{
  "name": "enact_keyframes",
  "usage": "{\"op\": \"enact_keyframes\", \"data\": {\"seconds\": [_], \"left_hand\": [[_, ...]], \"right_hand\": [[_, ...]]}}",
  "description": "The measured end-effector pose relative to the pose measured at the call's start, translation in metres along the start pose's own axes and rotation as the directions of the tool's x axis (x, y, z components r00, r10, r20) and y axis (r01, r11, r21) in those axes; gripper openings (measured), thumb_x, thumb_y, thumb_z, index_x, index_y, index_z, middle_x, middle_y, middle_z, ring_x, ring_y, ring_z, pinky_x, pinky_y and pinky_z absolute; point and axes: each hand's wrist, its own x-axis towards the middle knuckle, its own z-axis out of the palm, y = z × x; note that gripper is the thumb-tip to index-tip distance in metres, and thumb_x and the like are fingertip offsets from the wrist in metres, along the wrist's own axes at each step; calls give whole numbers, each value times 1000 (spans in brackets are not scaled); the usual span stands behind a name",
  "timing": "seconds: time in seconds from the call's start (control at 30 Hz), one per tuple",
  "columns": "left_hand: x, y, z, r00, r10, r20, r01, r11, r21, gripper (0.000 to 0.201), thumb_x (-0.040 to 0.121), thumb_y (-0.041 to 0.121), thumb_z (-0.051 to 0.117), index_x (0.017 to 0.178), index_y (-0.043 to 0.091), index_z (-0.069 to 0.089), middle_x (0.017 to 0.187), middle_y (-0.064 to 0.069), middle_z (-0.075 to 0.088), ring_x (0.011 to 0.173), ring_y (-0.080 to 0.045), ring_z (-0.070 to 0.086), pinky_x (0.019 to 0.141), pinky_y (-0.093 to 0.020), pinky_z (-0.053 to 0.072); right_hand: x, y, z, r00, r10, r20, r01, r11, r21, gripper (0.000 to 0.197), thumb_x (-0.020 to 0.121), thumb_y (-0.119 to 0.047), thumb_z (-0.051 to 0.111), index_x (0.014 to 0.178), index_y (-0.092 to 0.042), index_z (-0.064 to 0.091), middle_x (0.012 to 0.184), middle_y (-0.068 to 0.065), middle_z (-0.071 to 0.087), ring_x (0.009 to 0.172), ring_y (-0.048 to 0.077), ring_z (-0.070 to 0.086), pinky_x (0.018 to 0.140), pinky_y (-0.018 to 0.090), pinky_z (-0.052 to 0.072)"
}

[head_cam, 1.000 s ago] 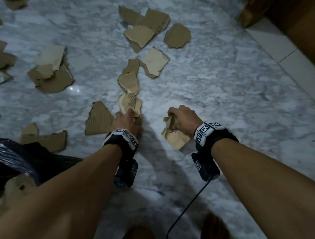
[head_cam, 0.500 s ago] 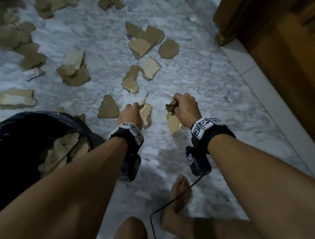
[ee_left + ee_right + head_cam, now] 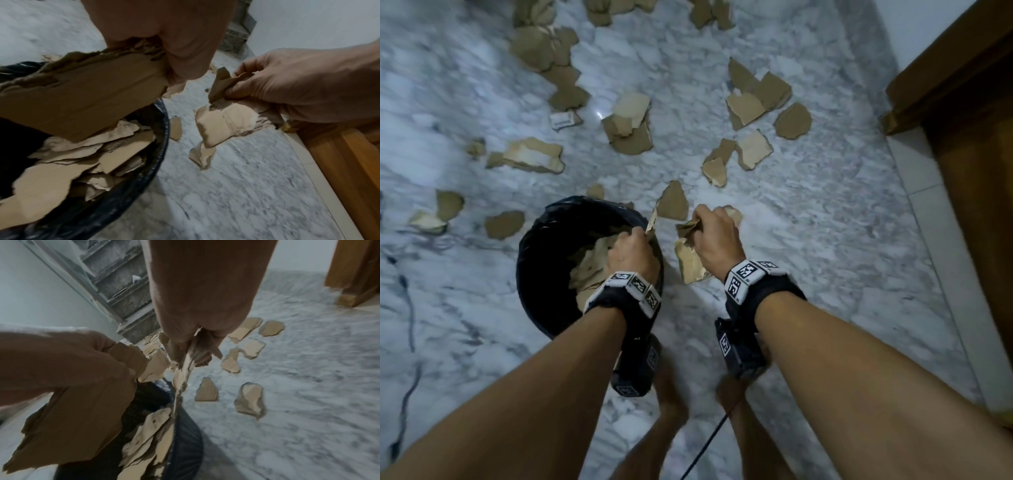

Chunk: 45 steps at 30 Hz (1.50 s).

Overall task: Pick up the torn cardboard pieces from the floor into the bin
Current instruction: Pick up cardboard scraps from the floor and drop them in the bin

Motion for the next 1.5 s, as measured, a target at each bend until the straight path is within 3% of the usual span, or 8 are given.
{"op": "enact_keyframes", "data": {"seconds": [0.13,0.2,0.37,0.5,0.73,1.0,1.2,1.5], "left_hand": [[10,-45,-9,995,-93,29,93,995,-24,26,87,15,54,112,8,52,119,-16,54,110,-40,54,84,-43,46],[22,-67,-8,992,-117,43,118,993,-25,28,88,16,55,113,6,52,119,-19,56,109,-42,55,85,-44,46],[37,-101,-6,979,-170,113,177,982,-61,36,89,24,56,116,1,51,122,-23,50,110,-43,53,87,-46,46],[37,-90,-15,993,-105,50,109,991,-81,37,90,27,52,117,3,47,124,-20,47,115,-41,47,85,-46,45],[64,-28,-31,992,124,29,-123,992,-36,34,91,25,46,120,7,48,125,-15,47,117,-36,44,88,-46,42],[118,50,14,960,242,144,-250,967,42,40,89,27,54,123,7,46,128,-16,46,122,-35,42,93,-45,41],[192,97,78,971,161,175,-169,985,37,53,87,28,58,131,7,38,139,-16,37,131,-34,35,102,-49,35],[296,98,183,990,12,139,-35,985,166,90,79,33,67,143,-7,18,141,-28,31,131,-44,32,106,-50,33]], "right_hand": [[4,-43,43,997,1,77,-4,999,41,35,87,5,46,116,-11,55,121,20,50,110,38,51,85,38,44],[9,-56,64,996,-6,88,2,999,42,28,89,1,47,113,-12,55,115,18,51,102,39,54,84,43,48],[14,-71,96,974,13,226,-23,999,41,37,94,-28,53,130,-19,54,124,14,51,114,36,52,95,40,46],[19,-65,84,986,87,142,-90,996,12,39,96,-36,48,133,-21,52,130,11,48,115,33,53,92,39,47],[47,-14,34,982,187,15,-183,975,-128,36,95,-28,48,129,-16,54,132,12,46,115,34,52,88,42,48],[94,60,11,970,235,64,-210,942,-263,35,92,-25,54,126,-16,53,127,12,43,108,36,52,82,41,47],[155,130,33,960,228,164,-166,932,-321,42,88,-19,60,129,-19,50,136,11,34,120,36,41,83,41,41],[227,201,113,929,160,334,-21,923,-385,54,94,-11,48,142,-28,31,159,5,-2,142,39,7,103,63,29]]}}
